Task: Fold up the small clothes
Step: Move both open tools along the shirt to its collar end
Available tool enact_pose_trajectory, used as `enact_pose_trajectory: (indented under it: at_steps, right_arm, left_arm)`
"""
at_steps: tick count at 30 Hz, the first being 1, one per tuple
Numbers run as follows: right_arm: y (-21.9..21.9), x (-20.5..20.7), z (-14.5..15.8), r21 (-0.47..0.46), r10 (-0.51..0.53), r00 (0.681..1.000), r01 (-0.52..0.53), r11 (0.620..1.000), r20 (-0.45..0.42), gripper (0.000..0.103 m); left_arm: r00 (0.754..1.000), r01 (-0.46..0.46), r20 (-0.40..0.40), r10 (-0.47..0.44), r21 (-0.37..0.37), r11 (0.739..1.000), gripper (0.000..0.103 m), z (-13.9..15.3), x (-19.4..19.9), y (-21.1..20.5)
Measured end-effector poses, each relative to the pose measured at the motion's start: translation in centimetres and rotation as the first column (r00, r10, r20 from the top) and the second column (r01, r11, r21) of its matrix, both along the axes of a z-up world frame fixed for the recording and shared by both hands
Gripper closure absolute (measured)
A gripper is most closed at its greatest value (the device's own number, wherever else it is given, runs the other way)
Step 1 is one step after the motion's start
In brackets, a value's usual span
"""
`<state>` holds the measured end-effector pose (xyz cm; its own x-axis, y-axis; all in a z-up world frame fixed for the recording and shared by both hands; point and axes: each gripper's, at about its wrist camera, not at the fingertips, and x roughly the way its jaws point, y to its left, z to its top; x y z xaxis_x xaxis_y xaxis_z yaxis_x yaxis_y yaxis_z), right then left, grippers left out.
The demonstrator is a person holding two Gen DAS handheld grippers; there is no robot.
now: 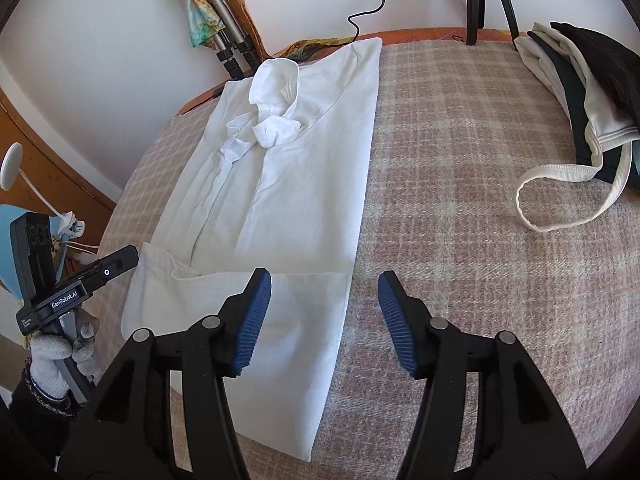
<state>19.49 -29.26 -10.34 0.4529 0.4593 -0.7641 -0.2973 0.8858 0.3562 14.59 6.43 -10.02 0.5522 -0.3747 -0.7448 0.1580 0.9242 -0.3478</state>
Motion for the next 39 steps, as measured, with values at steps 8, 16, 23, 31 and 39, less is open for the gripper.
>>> enact_pose_trajectory:
  at_steps: [8,16,23,31,39]
  right_arm:
    - [1.1,-0.3,-0.5,-0.039,0.054,0.999,-0.054,0.998,0.001,0.084]
    - [0.0,0.0,-0.4,-0.09,-0.007,1.0,0.009,0.996,0.014,0.089]
    - [-1.6,-0.2,0.5,-0.005,-0.012,1.0,0.012,1.0,0.028,0.068]
    - [-2.3,2.4,0.5,0.046,-0.024,1.0,0.024,0.999,0.0,0.066]
    - [-2.4,7.7,1.0,0.101,0.0,0.998,0.006,0.995,-0.057,0.066]
  left_arm:
    - [0.999,0.023,0.041,-0.025,0.05,0.998,0.098,-0.5,-0.5,-1.5]
    - [0.997,-0.044,0.065,0.038,0.097,0.994,0.098,-0.3,-0.8,-0.5]
    - [0.994,-0.064,0.096,0.057,0.076,0.995,0.08,1.3,-0.7,0.8]
    - [0.999,-0.028,0.04,0.027,0.031,0.999,0.065,1.2,2.8,1.5]
    - [0.999,-0.016,-0.05,0.01,-0.11,0.994,0.065,0.1,10.1,3.6]
